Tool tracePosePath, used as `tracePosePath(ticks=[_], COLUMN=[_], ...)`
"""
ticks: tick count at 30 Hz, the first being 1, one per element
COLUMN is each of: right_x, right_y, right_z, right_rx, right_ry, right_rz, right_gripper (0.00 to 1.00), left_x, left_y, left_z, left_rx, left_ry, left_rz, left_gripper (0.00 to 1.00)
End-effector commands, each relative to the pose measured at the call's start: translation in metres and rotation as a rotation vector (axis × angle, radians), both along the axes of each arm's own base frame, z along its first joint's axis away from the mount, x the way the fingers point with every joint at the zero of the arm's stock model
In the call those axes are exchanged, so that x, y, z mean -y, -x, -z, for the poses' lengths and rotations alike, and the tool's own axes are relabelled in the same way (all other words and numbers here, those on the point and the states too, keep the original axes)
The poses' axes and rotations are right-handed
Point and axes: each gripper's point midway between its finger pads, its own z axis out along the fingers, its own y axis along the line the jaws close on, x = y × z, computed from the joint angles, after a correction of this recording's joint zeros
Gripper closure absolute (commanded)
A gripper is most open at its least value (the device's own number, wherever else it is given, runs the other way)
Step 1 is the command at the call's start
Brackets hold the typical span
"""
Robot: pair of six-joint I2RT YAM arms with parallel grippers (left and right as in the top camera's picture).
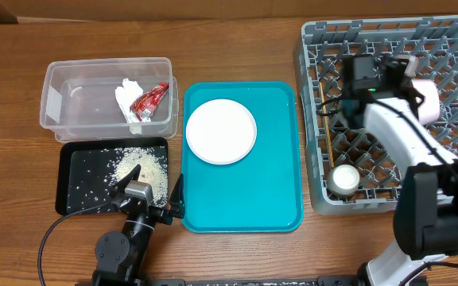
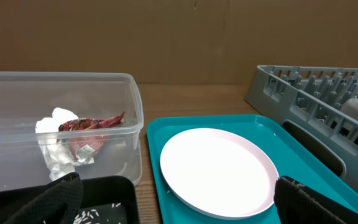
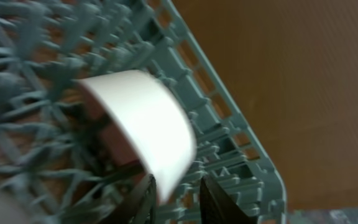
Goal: Sort waste into correct bins and load items into the dishwasher
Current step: 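Grasp the small white plate and stand it in the rack, right gripper, then grasp the large white plate on the teal tray with the right gripper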
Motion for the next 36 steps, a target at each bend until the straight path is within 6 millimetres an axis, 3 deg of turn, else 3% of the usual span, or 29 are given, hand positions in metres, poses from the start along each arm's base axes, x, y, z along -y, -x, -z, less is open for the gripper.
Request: tracePosePath(ticks=[1,6,10,13,16,18,20,26,31,34,36], right_x=[-0.036,-0.085,-0.142,-0.209,-0.288,-0.337,-0.361,-0.371,-0.353,-0.353,-0.352], right_y=[-0.008,-0.009,-0.007,0.002,0.026,0.049,0.062,0.063,0.049,0.045,0.047], right_z=[-0.012,-0.026,-0.027,-0.011,0.006,0.013,0.020,0.080,0.131,0.150,0.155], right_rx=[0.034,0.065,0.071,0.017,-0.078,-0.167,-0.228,-0.319,-0.286,-0.282,-0.294], right_ry=[0.000,-0.016,-0.177,-0.476,-0.874,-1.143,-1.284,-1.321,-1.274,-1.289,-1.285], right_rz=[-0.089,-0.206,-0.383,-0.591,-0.774,-0.858,-0.871,-0.714,-0.504,-0.450,-0.441], right_gripper=[0.69,0.59,0.51,0.50,0.47,0.59,0.59,0.50,0.50,0.71,0.94], left_x=[0.001,0.001,0.001,0.001,0.001,0.001,0.001,0.001,0.001,0.001,0.001], left_y=[0.001,0.001,0.001,0.001,0.001,0.001,0.001,0.001,0.001,0.001,0.001], left_z=[0.000,0.000,0.000,0.000,0.000,0.000,0.000,0.000,0.000,0.000,0.000], left_rx=[0.002,0.002,0.002,0.002,0.002,0.002,0.002,0.002,0.002,0.002,0.002], left_ry=[0.009,0.009,0.009,0.009,0.009,0.009,0.009,0.009,0.009,0.009,0.009], left_rz=[0.009,0.009,0.009,0.009,0.009,0.009,0.009,0.009,0.009,0.009,0.009], left_gripper=[0.00,0.00,0.00,0.00,0.00,0.00,0.00,0.00,0.00,0.00,0.00])
